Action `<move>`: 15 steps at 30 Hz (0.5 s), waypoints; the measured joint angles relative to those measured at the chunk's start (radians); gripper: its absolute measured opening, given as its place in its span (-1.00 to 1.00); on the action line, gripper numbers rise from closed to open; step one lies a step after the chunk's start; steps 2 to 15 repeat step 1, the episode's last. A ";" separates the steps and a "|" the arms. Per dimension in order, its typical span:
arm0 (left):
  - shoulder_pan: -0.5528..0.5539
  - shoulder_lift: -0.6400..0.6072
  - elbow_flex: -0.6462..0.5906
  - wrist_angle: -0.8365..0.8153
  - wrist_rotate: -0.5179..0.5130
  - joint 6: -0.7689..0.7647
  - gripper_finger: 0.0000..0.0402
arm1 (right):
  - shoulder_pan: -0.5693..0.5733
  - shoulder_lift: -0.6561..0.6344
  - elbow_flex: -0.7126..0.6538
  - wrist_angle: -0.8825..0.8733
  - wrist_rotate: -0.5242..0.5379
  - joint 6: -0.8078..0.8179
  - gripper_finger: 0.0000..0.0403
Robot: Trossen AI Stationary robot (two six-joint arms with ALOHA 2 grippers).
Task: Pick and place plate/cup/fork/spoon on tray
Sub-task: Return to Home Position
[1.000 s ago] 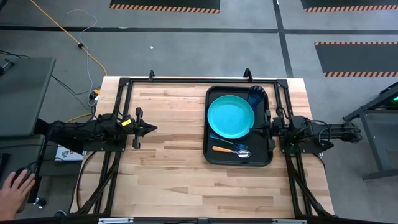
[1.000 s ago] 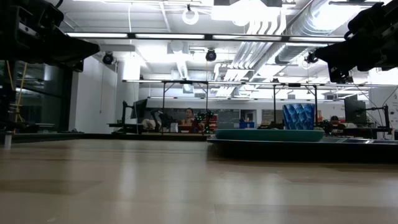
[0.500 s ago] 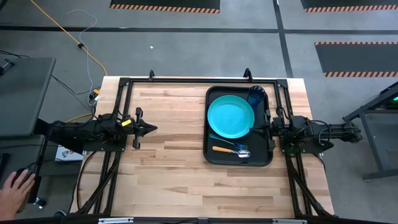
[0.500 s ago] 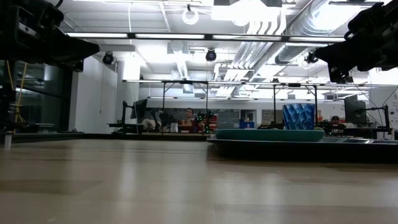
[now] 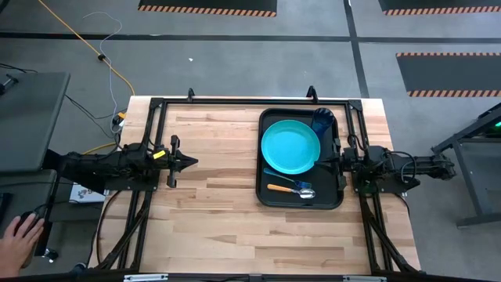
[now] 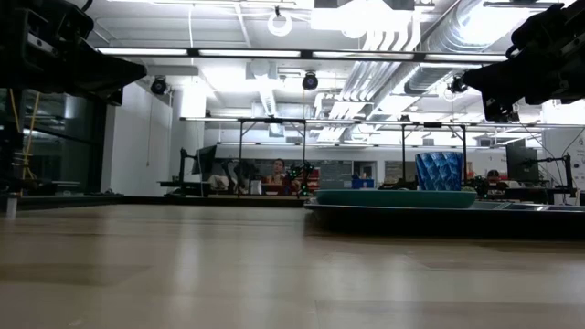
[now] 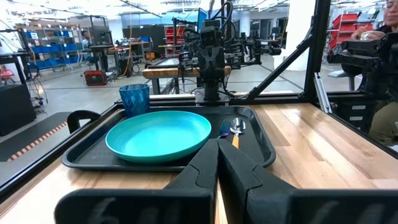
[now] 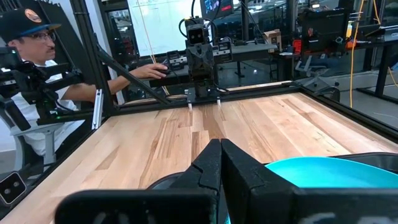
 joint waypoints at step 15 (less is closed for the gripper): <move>0.000 0.000 0.000 0.000 0.000 0.000 -1.00 | 0.000 0.000 0.000 0.000 0.000 0.000 -1.00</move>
